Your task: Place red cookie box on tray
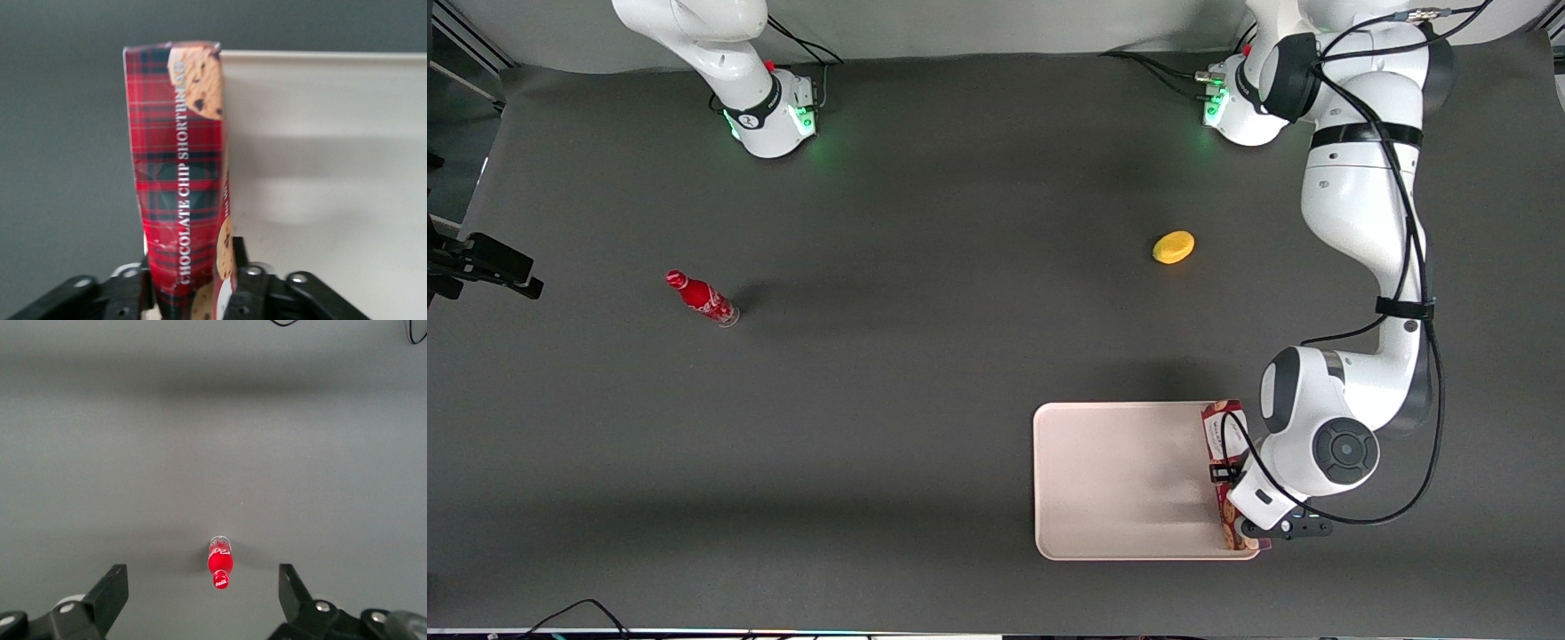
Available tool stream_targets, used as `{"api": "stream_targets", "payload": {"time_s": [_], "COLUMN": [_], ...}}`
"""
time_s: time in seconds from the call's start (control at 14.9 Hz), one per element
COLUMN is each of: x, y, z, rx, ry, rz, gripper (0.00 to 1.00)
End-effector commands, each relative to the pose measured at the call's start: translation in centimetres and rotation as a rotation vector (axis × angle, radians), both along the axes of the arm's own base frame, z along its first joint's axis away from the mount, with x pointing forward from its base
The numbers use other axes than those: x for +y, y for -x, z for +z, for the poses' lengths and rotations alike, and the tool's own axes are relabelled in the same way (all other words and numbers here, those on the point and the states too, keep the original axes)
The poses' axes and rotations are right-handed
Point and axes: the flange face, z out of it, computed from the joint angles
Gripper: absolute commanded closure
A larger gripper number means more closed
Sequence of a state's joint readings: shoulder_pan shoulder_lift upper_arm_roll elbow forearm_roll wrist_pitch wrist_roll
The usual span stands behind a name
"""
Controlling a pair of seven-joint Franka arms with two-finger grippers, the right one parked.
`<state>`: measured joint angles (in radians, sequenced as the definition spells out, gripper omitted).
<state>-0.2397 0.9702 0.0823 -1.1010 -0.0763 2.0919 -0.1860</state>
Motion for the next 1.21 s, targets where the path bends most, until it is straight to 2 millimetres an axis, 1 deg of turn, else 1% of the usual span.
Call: {"api": "stream_targets", "payload": {"time_s": [0.0,0.07,0.2,0.34,0.4,0.54,0.67,0.81,1.01,1.14], "x": [-0.1,0.3,1.6,3.0,4.0,5.7,8.1,10.9,14.1,15.2], "y": [1.7,1.8,2.2,3.1,3.5,5.1,7.3,10.2,14.8,17.6], "z": [3.5,5.3,9.4,12.7,14.7,17.6,21.2,24.4,27.9,30.1], "rx": [-0.048,-0.055,-0.079,-0.066,-0.06,-0.032,-0.013,0.026,0.046,0.043], "ry": [0.054,0.059,0.066,0.074,0.075,0.071,0.062,0.05,-0.003,-0.006], "rz": [0.018,0.022,0.036,0.046,0.056,0.055,0.025,0.036,0.02,0.032], "gripper": [0.0,0.0,0.0,0.0,0.0,0.0,0.0,0.0,0.0,0.0]}}
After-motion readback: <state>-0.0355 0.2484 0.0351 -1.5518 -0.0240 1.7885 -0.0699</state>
